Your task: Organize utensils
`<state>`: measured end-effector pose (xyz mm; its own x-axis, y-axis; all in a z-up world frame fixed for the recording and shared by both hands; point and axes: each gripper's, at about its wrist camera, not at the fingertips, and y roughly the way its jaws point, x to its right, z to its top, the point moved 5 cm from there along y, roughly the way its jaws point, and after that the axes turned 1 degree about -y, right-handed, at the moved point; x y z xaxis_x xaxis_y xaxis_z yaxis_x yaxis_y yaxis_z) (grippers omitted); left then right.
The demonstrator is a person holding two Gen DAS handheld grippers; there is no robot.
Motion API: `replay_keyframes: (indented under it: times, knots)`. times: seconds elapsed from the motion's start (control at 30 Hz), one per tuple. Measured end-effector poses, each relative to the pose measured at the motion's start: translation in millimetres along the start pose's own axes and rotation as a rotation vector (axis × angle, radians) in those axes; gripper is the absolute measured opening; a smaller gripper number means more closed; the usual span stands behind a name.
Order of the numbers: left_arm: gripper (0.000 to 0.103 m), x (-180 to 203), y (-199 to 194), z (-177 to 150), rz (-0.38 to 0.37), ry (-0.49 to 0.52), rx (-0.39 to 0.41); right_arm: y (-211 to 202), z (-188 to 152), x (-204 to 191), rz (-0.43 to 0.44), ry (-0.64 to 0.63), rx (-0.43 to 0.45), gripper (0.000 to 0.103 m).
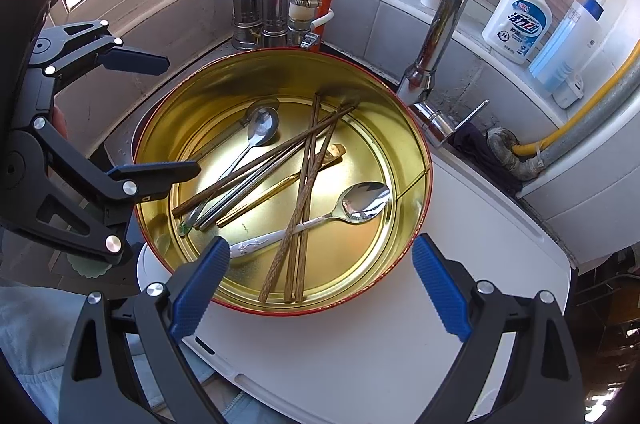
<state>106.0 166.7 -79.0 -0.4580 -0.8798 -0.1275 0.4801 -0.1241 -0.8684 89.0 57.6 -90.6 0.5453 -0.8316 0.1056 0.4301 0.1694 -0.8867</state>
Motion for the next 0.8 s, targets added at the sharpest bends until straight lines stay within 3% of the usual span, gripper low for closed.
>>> replay_keyframes:
  times: [0.8]
  knots:
    - [0.090, 3.7, -2.2, -4.5, -0.001, 0.015, 0.001, -5.5, -4.4, -2.9, -0.011, 0.007, 0.007, 0.094]
